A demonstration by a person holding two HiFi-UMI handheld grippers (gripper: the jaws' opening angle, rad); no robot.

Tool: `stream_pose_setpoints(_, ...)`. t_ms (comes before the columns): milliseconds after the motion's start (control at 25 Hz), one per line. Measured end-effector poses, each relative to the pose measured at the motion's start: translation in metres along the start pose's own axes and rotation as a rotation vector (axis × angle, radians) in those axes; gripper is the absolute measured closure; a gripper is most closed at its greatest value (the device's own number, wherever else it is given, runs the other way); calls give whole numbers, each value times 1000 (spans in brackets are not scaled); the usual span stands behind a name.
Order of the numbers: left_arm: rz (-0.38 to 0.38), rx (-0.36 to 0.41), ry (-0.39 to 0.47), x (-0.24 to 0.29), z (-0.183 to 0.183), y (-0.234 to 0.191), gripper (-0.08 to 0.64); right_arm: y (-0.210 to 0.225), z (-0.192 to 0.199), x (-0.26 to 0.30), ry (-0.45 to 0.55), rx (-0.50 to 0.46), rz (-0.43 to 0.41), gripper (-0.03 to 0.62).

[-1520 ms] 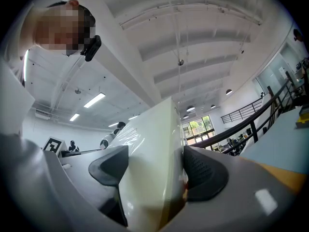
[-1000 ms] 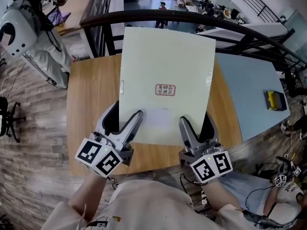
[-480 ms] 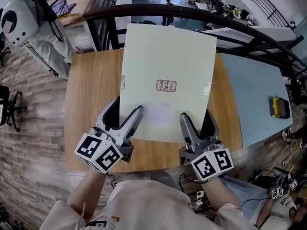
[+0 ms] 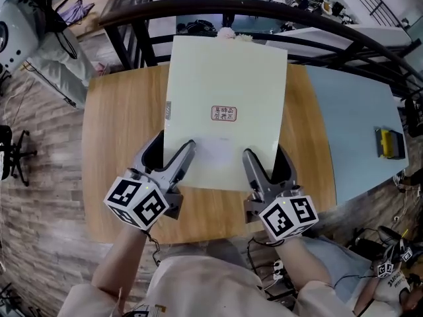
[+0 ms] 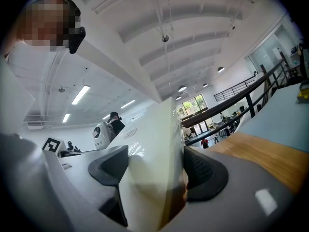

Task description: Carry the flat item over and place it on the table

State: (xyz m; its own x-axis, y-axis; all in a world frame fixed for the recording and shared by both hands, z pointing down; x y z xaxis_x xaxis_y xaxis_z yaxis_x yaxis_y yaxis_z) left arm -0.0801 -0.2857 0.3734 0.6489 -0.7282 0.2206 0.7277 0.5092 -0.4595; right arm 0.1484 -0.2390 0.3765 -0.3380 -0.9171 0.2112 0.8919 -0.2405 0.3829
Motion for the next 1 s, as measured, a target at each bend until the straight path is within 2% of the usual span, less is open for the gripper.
stream_pose_setpoints(440, -52, -72, -110, 87, 50, -47, 259, 79, 47, 68, -120, 73, 30, 241)
stream_pose_setpoints(1000, -100, -155, -241, 162, 124, -103, 268, 152, 119, 125, -268, 150, 91, 241)
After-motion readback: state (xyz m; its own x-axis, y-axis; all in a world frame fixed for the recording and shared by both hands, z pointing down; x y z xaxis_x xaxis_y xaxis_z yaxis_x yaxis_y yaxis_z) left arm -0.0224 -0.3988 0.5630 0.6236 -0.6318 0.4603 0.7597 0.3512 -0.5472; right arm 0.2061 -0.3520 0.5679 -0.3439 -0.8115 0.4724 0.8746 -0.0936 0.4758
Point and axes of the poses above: the fingertips, and each gripper's own axes: x forward along the fingers, y to its right, z out of its underside, the point moved 5 cm from there along -x, backward along the fingers, and after that the axes turned 5 degrees about -y, right-handed, at the moved point
